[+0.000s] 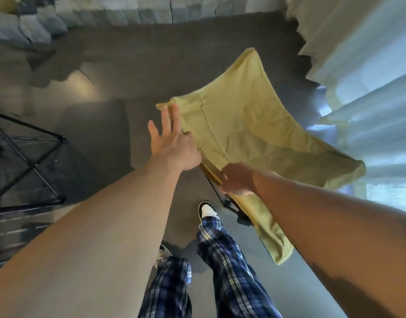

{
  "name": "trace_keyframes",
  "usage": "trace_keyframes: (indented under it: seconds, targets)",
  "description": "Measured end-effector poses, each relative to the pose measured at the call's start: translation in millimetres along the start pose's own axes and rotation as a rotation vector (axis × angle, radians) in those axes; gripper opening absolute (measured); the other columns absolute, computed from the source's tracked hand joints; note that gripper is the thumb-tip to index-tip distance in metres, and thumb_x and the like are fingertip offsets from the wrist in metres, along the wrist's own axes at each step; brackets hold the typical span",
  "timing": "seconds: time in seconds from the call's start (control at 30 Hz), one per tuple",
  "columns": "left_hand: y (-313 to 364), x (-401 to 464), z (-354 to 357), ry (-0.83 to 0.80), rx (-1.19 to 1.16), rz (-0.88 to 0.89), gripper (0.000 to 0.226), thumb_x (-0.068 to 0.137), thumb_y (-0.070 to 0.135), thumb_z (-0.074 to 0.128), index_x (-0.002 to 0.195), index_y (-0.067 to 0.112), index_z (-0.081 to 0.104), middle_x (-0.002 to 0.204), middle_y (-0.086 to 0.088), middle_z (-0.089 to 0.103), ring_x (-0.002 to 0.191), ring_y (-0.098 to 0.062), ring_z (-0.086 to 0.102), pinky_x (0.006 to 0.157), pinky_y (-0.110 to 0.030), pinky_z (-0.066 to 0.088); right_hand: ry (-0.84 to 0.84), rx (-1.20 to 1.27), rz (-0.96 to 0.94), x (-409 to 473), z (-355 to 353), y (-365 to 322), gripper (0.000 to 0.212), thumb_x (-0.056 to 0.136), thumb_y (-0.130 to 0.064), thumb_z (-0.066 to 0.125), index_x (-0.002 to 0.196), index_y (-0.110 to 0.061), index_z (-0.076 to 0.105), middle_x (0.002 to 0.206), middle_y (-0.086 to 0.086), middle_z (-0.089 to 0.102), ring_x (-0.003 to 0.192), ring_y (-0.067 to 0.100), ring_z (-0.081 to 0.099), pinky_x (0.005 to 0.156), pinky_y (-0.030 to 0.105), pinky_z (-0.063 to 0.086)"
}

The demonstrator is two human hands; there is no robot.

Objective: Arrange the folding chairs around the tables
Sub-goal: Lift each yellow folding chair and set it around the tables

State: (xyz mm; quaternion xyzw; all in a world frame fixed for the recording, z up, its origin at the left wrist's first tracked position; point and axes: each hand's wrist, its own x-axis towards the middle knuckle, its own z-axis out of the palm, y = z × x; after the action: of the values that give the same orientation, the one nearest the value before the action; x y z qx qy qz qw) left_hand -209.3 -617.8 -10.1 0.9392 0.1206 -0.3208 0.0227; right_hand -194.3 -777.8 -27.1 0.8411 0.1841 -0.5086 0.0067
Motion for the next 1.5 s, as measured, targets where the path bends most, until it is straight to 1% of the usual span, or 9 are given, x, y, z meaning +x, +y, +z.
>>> trace_keyframes:
  seconds: [0.1, 0.23, 0.33, 0.43, 0.57, 0.7, 1.03, 1.2, 1.5]
  targets:
    - [-9.2, -13.2, 9.7, -0.016, 0.159, 0.028, 0.045, 0.084, 0.035, 0.044, 0.123, 0.017, 0.059, 0.162, -0.005, -0.016, 0.143, -0.035, -0.03, 0.11, -0.067, -0.013, 0.066, -0.02, 0.013, -0.5, 22.2, -0.2, 0.013, 0.087, -0.008, 0.051, 0.077, -0.017, 0.054, 0.084, 0.006, 0.064, 0.069, 0.022, 0.063, 0.053, 0.03, 0.05]
    - [-32.1, -37.3, 29.7, -0.017, 0.259, -0.024, 0.044, 0.085, 0.031, 0.05, 0.127, 0.023, 0.058, 0.16, -0.006, 0.017, 0.147, -0.037, -0.012, 0.109, -0.07, -0.008, 0.089, -0.09, 0.017, -1.8, 40.1, -16.3, 0.013, 0.091, -0.009, 0.053, 0.097, -0.013, 0.064, 0.088, 0.005, 0.064, 0.077, 0.023, 0.066, 0.072, 0.037, 0.059]
    - [-57.4, -69.5, 45.7, -0.104, 0.182, -0.128, 0.012, 0.082, 0.018, 0.052, 0.086, 0.023, 0.063, 0.114, -0.005, 0.059, 0.139, -0.037, 0.025, 0.109, -0.069, 0.002, 0.055, -0.211, 0.031, -4.0, 61.1, -36.8, 0.014, 0.09, -0.01, 0.057, 0.1, -0.014, 0.066, 0.087, 0.003, 0.061, 0.081, 0.026, 0.064, 0.079, 0.039, 0.056]
    - [-90.8, -105.8, 73.4, -0.183, 0.132, -0.241, 0.016, 0.082, 0.014, 0.055, 0.095, 0.021, 0.062, 0.092, -0.001, 0.058, 0.113, -0.033, 0.053, 0.107, -0.062, 0.02, 0.033, -0.301, -0.055, -7.7, 83.5, -67.0, 0.023, 0.094, -0.022, 0.058, 0.114, -0.014, 0.064, 0.099, 0.005, 0.064, 0.091, 0.03, 0.063, 0.083, 0.038, 0.052]
    - [-142.1, -153.5, 126.3, -0.329, 0.084, -0.39, 0.039, 0.085, 0.021, 0.054, 0.124, 0.024, 0.055, 0.125, -0.007, 0.051, 0.118, -0.03, 0.043, 0.096, -0.044, 0.035, -0.273, -0.246, -0.093, -21.1, 96.6, -84.9, 0.105, 0.067, -0.095, 0.034, 0.139, -0.02, 0.049, 0.124, 0.006, 0.056, 0.113, 0.025, 0.052, 0.1, 0.043, 0.039]
    - [-166.4, -194.3, 174.5, -0.505, 0.076, -0.541, 0.045, 0.087, 0.02, 0.053, 0.132, 0.02, 0.053, 0.137, -0.012, 0.044, 0.125, -0.034, 0.034, 0.094, -0.045, 0.038, -0.341, -0.397, 0.063, -26.9, 97.2, -70.7, 0.136, 0.036, -0.107, 0.036, 0.15, -0.034, 0.032, 0.158, -0.002, 0.03, 0.142, 0.03, 0.03, 0.11, 0.054, 0.029]
    - [-132.0, -281.4, 249.5, -0.471, -0.399, -0.743, 0.039, 0.094, 0.005, 0.041, 0.13, 0.006, 0.055, 0.126, -0.013, 0.056, 0.115, -0.034, 0.056, 0.084, -0.039, 0.047, -0.015, -0.924, 0.277, -2.4, 123.2, -102.2, 0.084, 0.082, -0.04, 0.066, 0.15, -0.008, 0.03, 0.154, 0.029, 0.017, 0.127, 0.047, 0.039, 0.078, 0.047, 0.048]
    - [-119.3, -356.6, 285.1, -0.469, -0.581, -0.856, 0.032, 0.091, 0.007, 0.05, 0.121, 0.008, 0.061, 0.089, -0.005, 0.049, 0.093, -0.03, 0.059, 0.081, -0.038, 0.052, -0.046, -1.085, -0.033, -37.1, 144.1, -142.3, 0.025, 0.089, -0.027, 0.054, 0.109, -0.013, 0.06, 0.106, 0.007, 0.054, 0.097, 0.032, 0.055, 0.081, 0.039, 0.046]
    - [-120.9, -566.2, 358.0, -0.389, -0.864, -1.249, 0.024, 0.094, 0.012, 0.042, 0.111, 0.011, 0.06, 0.081, -0.004, 0.048, 0.078, -0.026, 0.055, 0.068, -0.034, 0.047, 0.006, -1.448, -0.518, -157.3, 234.5, -295.1, 0.026, 0.085, -0.016, 0.046, 0.109, -0.018, 0.058, 0.096, 0.004, 0.051, 0.088, 0.029, 0.053, 0.071, 0.037, 0.044]
